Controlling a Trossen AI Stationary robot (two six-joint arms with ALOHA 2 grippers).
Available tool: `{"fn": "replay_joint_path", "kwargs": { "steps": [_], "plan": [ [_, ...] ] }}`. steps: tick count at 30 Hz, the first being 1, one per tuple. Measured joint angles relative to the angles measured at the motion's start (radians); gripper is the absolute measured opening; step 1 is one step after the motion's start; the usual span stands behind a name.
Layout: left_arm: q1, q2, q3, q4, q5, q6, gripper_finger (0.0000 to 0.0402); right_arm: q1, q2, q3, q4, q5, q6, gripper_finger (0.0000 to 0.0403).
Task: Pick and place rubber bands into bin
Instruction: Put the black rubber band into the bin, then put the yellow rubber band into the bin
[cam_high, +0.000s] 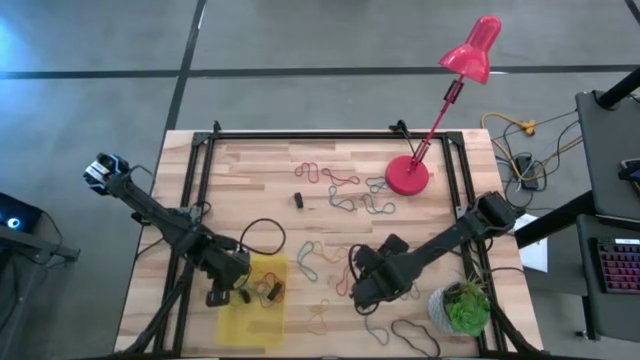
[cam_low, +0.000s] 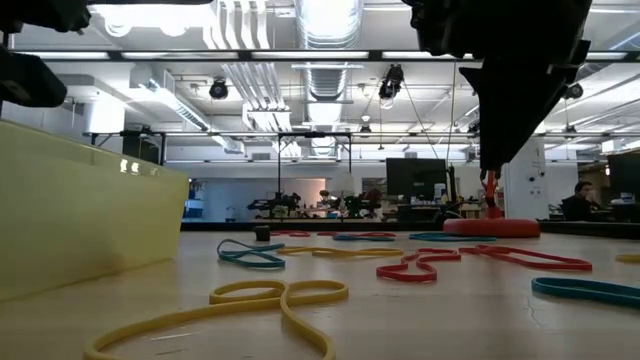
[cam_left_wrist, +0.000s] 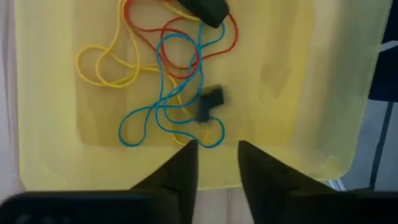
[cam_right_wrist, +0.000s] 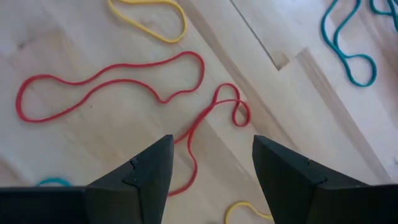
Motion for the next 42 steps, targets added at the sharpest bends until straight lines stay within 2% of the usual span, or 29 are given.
{"fn": "replay_joint_path", "kwargs": {
  "steps": [6,13,16,20,25,29,36,39,42],
  "plan": [
    [0.042,-0.035,0.033,-0.040,0.006,0.106,0.0161,-0.010,0.000,0.000,0.000,-0.004,0.004,0.0206],
    [0.152,-0.095,0.050,-0.064,0.006,0.216,0.0168,-0.047,0.000,0.000,0.039,-0.005,-0.050,0.0206],
    [0.198,-0.125,0.051,-0.059,0.006,0.239,0.0168,-0.112,0.000,-0.001,0.147,-0.038,-0.161,0.0206],
    [0.224,-0.171,0.051,-0.052,-0.021,0.241,0.0168,-0.259,0.007,-0.007,0.359,-0.147,-0.285,0.0205],
    [0.223,-0.241,0.051,-0.050,-0.081,0.154,0.0168,-0.428,0.038,0.002,0.642,-0.211,-0.313,0.0205],
    [0.222,-0.302,0.052,-0.049,-0.154,0.104,0.0168,-0.517,0.101,0.032,0.743,-0.244,-0.333,0.0205],
    [0.221,-0.385,0.053,-0.037,-0.288,0.061,0.0168,-0.565,0.198,0.136,0.677,-0.248,-0.426,0.0205],
    [0.220,-0.393,0.049,-0.040,-0.292,0.057,0.0168,-0.556,0.188,0.173,0.552,-0.238,-0.478,0.0205],
    [0.220,-0.388,0.041,-0.042,-0.291,0.057,0.0168,-0.523,0.161,0.206,0.329,-0.233,-0.533,0.0205]
  ]
}}
